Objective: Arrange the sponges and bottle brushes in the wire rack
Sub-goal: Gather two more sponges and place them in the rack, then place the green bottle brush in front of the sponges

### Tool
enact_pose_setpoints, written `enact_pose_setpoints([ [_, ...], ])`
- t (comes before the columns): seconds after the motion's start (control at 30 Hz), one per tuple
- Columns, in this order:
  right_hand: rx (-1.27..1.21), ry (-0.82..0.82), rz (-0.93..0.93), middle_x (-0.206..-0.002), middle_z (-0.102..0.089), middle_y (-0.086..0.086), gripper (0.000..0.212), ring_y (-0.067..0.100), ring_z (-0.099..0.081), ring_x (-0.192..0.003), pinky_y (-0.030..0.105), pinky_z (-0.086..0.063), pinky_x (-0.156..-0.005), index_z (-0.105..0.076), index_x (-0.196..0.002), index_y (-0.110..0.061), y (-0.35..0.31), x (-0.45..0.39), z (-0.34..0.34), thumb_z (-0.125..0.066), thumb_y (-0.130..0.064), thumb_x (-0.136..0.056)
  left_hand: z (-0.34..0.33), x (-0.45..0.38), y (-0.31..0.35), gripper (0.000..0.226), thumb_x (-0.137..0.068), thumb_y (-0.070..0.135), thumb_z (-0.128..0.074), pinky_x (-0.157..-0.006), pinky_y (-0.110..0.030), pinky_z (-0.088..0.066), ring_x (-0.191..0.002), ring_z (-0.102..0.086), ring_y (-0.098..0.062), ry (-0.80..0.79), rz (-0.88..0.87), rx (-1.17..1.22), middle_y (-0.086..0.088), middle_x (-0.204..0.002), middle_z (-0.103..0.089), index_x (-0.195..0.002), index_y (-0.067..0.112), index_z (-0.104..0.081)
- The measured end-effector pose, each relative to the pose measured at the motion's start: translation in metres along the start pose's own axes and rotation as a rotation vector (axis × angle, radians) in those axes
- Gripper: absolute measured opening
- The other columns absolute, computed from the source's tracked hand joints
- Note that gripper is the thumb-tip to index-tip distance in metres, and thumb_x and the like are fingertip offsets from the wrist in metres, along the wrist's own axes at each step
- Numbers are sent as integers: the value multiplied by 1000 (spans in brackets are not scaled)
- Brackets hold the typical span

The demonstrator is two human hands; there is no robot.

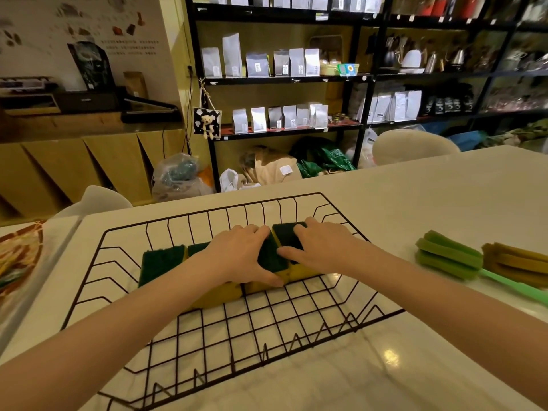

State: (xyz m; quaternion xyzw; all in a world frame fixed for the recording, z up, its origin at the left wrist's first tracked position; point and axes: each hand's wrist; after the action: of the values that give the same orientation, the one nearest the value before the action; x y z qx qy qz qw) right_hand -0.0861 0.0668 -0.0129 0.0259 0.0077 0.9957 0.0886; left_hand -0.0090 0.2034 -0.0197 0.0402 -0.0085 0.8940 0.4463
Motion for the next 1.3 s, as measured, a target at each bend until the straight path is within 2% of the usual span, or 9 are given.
enact_pose_setpoints([
  [0.1,-28,-26,22,-85,-50,8,49,20,-48,-75,33,-40,-65,-57,-95,-9,1,4,6,-31,-50,-91,16,-4,3,77,-64,64,-65,-87,-35,-47,-105,-51,-20,-199,39,39,-3,-121,-54,-122,18,-42],
  [0.23,39,0,65,-88,-53,6,37,22,-55,-81,33,-44,-66,-54,-106,-9,7,11,13,-39,-40,-91,51,-11,15,75,-75,59,-58,-103,-37,-36,-125,-44,-23,-406,60,-53,-5,-138,-47,-135,18,-38],
  [0.33,-148,14,143,-104,-62,7,35,23,-59,-90,36,-51,-76,-52,-117,-15,21,19,23,-47,-36,-89,74,-13,33,68,-82,54,-52,-105,-35,-33,-128,-40,-22,-342,-25,-34,-4,-142,-43,-137,18,-36],
  [0.47,-385,150,163,-116,-63,4,34,17,-56,-102,25,-43,-81,-59,-116,-16,54,43,43,-52,-33,-88,89,-17,67,54,-84,47,-54,-92,-28,-40,-116,-50,-19,-144,-154,91,-3,-129,-54,-129,17,-46],
  [0.6,-499,306,51,-116,-62,1,28,11,-54,-98,28,-46,-86,-60,-112,-20,98,74,46,-55,-30,-87,85,-31,107,48,-85,40,-57,-91,-29,-45,-108,-55,-16,32,-277,169,-2,-122,-59,-127,19,-47],
  [0.8,-561,308,-145,-122,-57,0,49,14,-54,-105,29,-47,-90,-42,-128,-24,160,116,31,-61,-28,-84,66,-66,167,60,-84,38,-59,-93,-32,-46,-111,-54,-16,155,-416,245,-3,-128,-56,-136,25,-33],
  [1.03,-646,328,-311,-115,-58,2,52,18,-57,-102,37,-50,-93,-42,-127,-25,215,163,-3,-66,-23,-80,40,-101,219,75,-82,35,-63,-107,-36,-36,-130,-39,-22,80,-520,219,-4,-148,-34,-143,24,-21],
  [1.17,-641,304,-350,-115,-61,6,37,20,-59,-104,34,-48,-94,-56,-113,-16,233,178,-26,-68,-18,-78,25,-118,235,81,-78,34,-68,-110,-36,-34,-132,-35,-23,-28,-528,154,-4,-149,-29,-143,23,-20],
  [1.3,-490,380,-381,-103,-61,7,23,24,-58,-95,42,-49,-83,-63,-98,-16,240,186,-40,-68,-18,-76,16,-133,241,73,-77,32,-70,-106,-36,-36,-127,-38,-23,-106,-501,79,-4,-144,-35,-138,21,-33],
])
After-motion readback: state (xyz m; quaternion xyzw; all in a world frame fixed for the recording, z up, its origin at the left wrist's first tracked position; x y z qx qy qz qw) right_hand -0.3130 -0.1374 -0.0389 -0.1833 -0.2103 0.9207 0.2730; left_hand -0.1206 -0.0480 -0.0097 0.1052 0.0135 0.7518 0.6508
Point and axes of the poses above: each hand's wrist, its own x-axis away from the middle knuckle, its own z-axis out of the back of the hand, y = z × x
